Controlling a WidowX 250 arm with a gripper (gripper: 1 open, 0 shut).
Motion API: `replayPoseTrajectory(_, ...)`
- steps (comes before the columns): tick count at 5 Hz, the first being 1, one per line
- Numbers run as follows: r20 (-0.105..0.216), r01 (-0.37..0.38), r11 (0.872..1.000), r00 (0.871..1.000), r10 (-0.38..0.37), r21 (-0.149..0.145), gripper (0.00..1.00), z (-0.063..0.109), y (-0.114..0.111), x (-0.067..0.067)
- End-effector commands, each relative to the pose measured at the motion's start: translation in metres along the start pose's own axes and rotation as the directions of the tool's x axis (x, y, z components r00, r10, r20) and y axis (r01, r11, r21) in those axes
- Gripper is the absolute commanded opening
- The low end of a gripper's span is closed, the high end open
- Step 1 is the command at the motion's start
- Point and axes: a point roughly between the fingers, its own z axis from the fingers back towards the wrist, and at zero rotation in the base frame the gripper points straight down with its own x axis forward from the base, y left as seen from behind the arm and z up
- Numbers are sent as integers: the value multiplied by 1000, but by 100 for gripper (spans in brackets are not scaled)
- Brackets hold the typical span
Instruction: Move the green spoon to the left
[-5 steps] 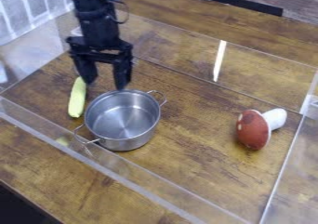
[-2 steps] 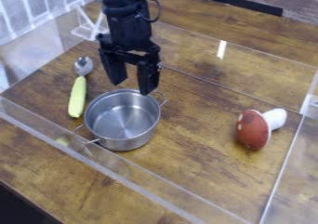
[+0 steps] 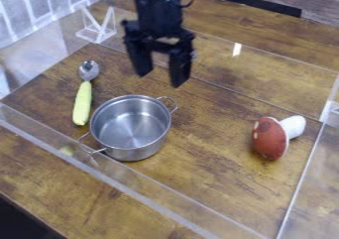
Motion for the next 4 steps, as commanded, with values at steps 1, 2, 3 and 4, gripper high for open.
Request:
replayPoseTrajectory(1,119,9,1000,993,-12,21,100,36,-18,-4)
replayPoseTrajectory(2,98,-24,999,995,21,24,100,25,-14,-9)
replayPoseTrajectory(3,92,-40,998,995,36,39,100,18,-14,-7)
replayPoseTrajectory(4,76,-56,997,996,53,47,100,10,-14,-6)
